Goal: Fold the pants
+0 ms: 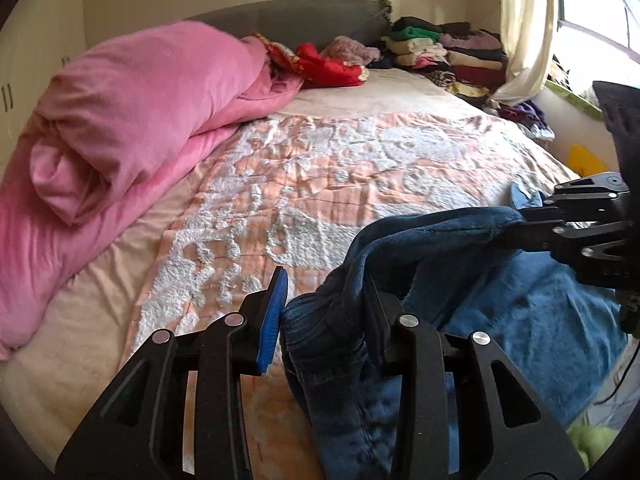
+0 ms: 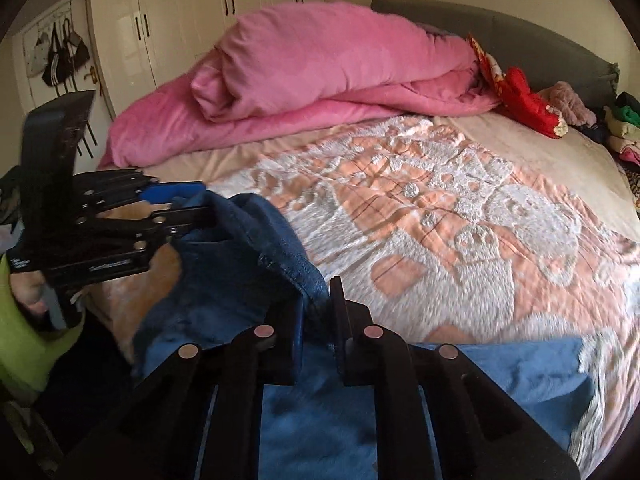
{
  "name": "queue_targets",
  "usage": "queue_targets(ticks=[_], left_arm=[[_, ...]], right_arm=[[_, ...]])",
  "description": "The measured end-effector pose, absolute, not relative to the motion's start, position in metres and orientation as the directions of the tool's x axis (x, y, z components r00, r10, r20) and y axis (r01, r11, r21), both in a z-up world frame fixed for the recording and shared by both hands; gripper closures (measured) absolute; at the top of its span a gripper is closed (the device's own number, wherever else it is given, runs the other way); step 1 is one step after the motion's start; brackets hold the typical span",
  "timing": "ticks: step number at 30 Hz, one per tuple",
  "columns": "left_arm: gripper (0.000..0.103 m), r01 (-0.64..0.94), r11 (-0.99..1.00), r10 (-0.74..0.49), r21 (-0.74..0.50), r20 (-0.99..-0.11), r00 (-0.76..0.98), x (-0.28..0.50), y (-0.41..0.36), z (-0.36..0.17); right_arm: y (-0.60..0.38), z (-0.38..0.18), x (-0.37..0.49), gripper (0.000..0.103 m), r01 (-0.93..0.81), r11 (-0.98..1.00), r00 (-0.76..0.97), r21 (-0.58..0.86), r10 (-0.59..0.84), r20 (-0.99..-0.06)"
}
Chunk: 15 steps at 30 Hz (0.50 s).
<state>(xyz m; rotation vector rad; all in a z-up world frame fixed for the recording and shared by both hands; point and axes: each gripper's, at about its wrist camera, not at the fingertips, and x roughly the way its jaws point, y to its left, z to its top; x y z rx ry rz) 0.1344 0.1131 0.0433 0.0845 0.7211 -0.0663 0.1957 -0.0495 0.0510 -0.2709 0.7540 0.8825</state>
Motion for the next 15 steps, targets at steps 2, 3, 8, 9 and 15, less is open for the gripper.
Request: queue_targets(ticks=[2,3,8,9,15], left_arm=[[0.076,0.105,0.992,-0.035,0.066,-0.666,0.745,0.126,0.108,0.045],[0.076,0.116,0.99,-0.032,0.082,-0.669,0.743,0.12,0.105,0.044],[0.076,0.17,0.972,-0.013,0.164,-0.683,0.731,0.089,0.088,0.043],[0.075,0.18,0.968,-0.01,0.176,-0.688,0.726,0.082,0.085,0.042],[0.074,0.203,0.956,0.013,0.211,-0.724,0.69,0.053,0.077,0.024]], right_arm=[[-0.057,0.053,0.178,0.092,-0.771,0.631,0.412,0.087,0.598,-0.688],[-0.06,0.054,0.168,0.092,-0.768,0.634,0.417,0.086,0.598,-0.685],[-0.071,0.054,0.125,0.092,-0.768,0.634,0.421,0.086,0.602,-0.678],[-0.074,0.053,0.117,0.092,-0.771,0.629,0.411,0.095,0.606,-0.681],[-0.076,0.033,0.077,0.092,-0.795,0.597,0.353,0.107,0.599,-0.718]])
